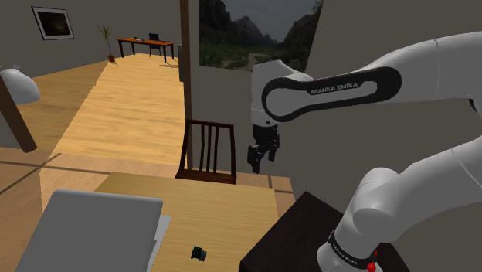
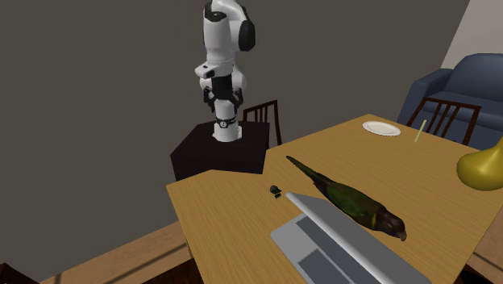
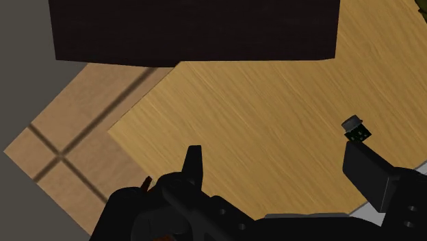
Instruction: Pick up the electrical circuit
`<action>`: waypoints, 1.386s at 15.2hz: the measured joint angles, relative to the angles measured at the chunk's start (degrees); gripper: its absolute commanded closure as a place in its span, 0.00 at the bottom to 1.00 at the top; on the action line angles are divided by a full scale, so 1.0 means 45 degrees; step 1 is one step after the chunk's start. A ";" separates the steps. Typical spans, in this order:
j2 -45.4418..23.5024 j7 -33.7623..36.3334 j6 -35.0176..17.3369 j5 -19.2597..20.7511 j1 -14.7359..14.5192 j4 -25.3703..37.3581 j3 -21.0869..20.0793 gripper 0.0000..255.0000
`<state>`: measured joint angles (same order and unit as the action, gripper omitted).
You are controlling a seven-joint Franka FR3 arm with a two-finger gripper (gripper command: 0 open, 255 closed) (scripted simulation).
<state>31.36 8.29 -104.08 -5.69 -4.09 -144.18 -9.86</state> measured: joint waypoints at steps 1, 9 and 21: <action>-0.0330 0.0256 -0.0358 -0.0073 -0.0090 -0.0059 -0.0248 0.00; -0.3873 0.2375 -0.3072 0.0115 -0.0489 0.0436 -0.1995 0.00; -1.0395 0.6522 -0.5664 0.3039 -0.1587 0.3187 -0.2996 0.00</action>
<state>-15.42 37.64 -129.56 7.98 -11.23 -129.84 -23.34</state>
